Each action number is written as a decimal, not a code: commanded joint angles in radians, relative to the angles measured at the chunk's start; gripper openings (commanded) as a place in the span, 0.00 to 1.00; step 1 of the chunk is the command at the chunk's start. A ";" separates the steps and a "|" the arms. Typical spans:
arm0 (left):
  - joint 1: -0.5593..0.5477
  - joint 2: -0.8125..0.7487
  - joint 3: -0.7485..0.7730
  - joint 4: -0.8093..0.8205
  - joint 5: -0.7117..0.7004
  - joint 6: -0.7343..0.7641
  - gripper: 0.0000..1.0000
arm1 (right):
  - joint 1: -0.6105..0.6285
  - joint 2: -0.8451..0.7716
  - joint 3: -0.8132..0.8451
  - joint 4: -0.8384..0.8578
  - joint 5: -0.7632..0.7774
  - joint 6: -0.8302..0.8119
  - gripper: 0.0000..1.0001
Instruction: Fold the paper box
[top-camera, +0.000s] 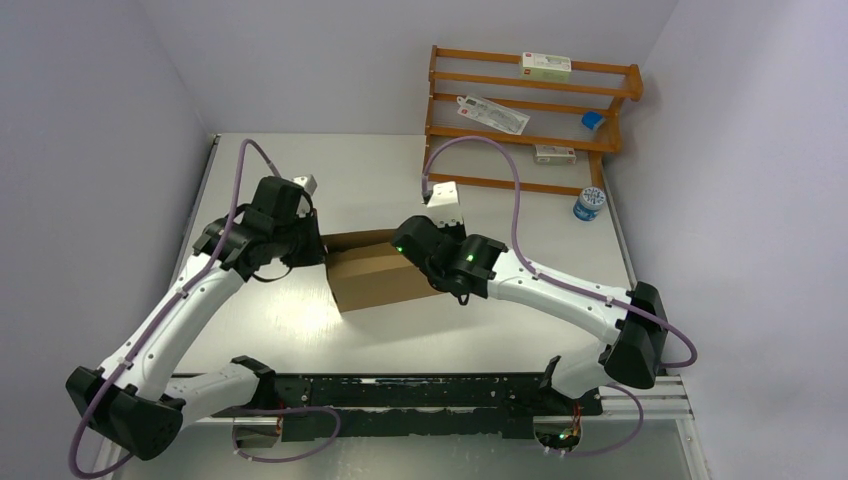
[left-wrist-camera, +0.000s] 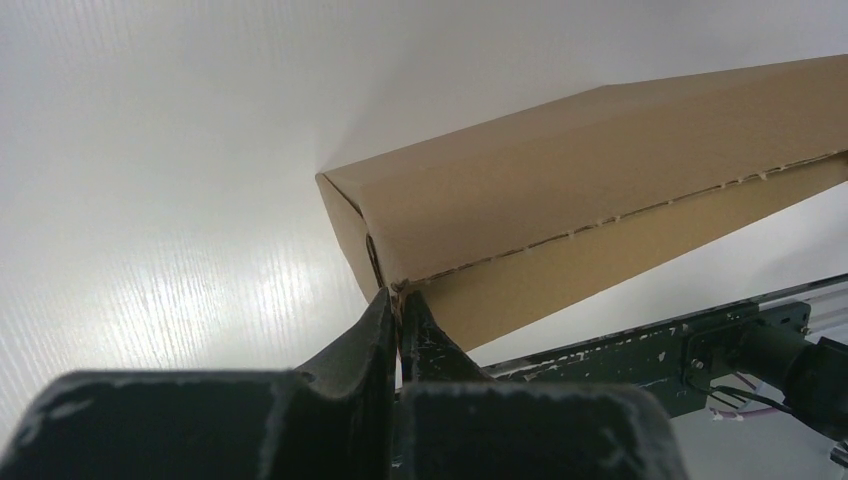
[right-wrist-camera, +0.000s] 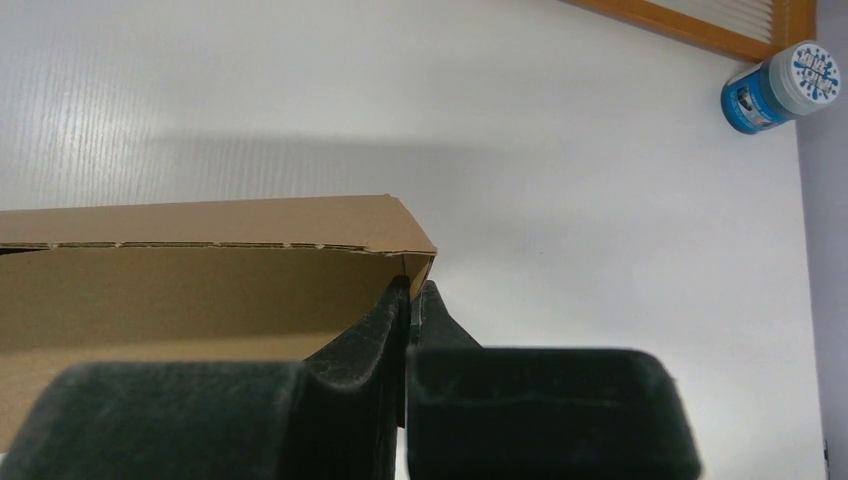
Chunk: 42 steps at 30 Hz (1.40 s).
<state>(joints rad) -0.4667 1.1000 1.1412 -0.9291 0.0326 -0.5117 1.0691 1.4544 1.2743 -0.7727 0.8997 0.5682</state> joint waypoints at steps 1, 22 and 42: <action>-0.027 0.030 -0.027 0.005 0.195 -0.043 0.05 | 0.028 0.000 -0.013 0.081 -0.074 0.056 0.00; -0.030 0.060 0.027 -0.167 -0.133 0.062 0.05 | 0.028 -0.037 -0.056 0.121 -0.052 0.059 0.00; -0.038 0.068 0.070 -0.001 0.105 -0.009 0.05 | 0.029 -0.053 -0.070 0.144 -0.059 0.058 0.00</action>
<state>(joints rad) -0.4877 1.1542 1.2156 -1.0111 -0.0269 -0.4908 1.0813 1.4075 1.2160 -0.7021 0.8940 0.5827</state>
